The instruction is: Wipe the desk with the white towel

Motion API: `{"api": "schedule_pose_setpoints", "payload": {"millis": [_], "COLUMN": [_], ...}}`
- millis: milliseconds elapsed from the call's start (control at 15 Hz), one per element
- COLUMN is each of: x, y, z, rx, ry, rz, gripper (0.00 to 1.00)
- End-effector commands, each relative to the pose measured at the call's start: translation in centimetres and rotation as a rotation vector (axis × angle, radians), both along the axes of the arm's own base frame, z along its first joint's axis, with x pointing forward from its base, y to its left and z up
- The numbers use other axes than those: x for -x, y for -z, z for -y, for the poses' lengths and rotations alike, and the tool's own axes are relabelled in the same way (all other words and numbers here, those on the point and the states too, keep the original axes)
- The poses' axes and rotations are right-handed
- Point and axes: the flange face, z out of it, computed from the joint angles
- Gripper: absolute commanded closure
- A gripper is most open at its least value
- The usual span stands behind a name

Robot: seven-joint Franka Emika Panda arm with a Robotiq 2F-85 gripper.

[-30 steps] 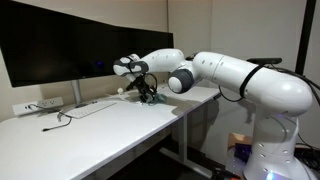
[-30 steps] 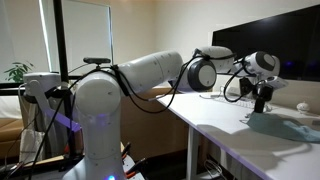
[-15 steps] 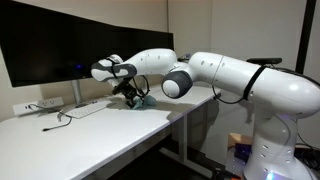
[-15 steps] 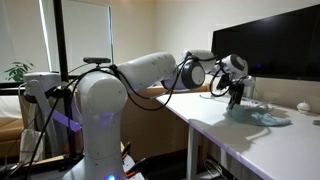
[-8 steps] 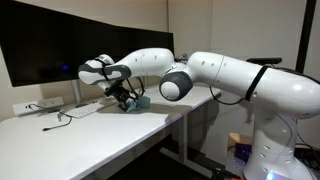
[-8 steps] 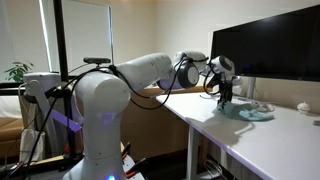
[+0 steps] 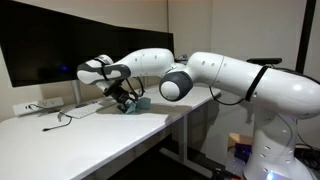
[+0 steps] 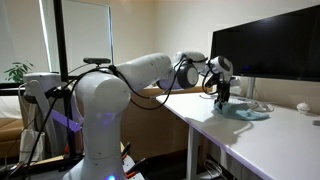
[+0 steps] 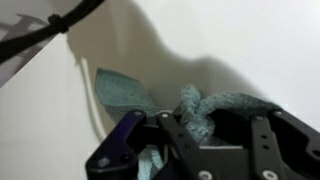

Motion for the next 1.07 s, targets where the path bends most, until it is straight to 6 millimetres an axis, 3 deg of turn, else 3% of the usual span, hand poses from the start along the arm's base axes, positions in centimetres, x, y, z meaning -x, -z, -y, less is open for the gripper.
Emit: {"api": "schedule_pose_setpoints", "payload": {"millis": [0,67,267,733,800,1000], "x": [0.9,1.0,1.3,1.3,1.7,2.4], "y": [3.9,2.4,1.6,1.1,5.3,5.4], "z": [-3.8,-2.5,-3.7,-4.2,-9.3,-13.1], "rx": [-0.074,-0.084,-0.095,-0.198,-0.217,-0.259], "ry": [-0.052,-0.069,-0.122,-0.253,-0.284,-0.357], "rz": [-0.095,-0.107,-0.135,-0.189,-0.188,-0.198], "gripper": [0.93,0.93,0.93,0.94,0.93,0.93]}}
